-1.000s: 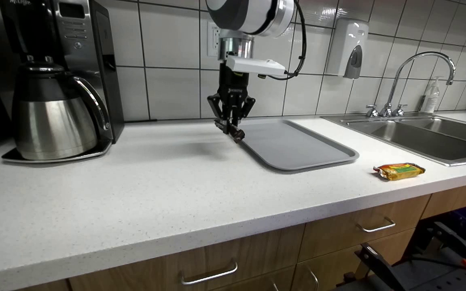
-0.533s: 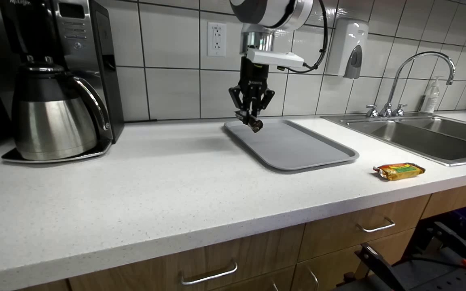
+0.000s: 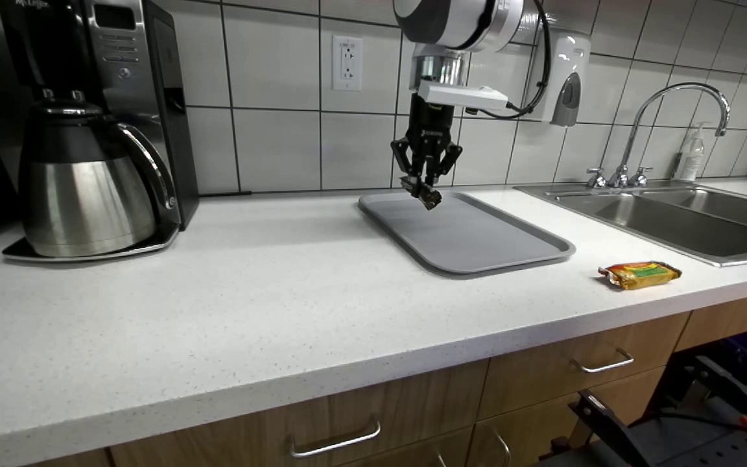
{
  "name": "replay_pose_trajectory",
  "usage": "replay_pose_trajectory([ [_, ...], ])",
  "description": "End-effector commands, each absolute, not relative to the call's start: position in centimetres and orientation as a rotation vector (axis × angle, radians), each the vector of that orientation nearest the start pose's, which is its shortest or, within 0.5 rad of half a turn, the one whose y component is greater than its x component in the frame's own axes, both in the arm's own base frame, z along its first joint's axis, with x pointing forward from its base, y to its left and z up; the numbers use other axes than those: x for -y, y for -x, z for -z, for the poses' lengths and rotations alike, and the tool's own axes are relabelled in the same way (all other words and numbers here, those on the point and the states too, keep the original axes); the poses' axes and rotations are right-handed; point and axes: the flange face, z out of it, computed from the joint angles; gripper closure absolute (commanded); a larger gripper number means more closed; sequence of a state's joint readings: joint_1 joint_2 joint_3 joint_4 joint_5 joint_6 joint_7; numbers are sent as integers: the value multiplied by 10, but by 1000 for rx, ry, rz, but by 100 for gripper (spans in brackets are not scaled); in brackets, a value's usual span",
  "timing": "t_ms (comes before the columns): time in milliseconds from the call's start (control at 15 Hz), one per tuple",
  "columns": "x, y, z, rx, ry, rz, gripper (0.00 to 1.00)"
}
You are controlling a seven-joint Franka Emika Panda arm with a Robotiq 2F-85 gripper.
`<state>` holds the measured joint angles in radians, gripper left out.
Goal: Put the packets on the grey tray.
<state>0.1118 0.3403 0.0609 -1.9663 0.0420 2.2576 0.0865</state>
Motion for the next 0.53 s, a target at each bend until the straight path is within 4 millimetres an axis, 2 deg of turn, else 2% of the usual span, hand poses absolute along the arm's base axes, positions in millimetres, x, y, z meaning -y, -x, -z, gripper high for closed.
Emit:
replay_pose_trajectory([
  [0,-90,-591,-293,7,3088,-125,94],
  [467,-82,-583,-251,-25,3092,-202,94],
])
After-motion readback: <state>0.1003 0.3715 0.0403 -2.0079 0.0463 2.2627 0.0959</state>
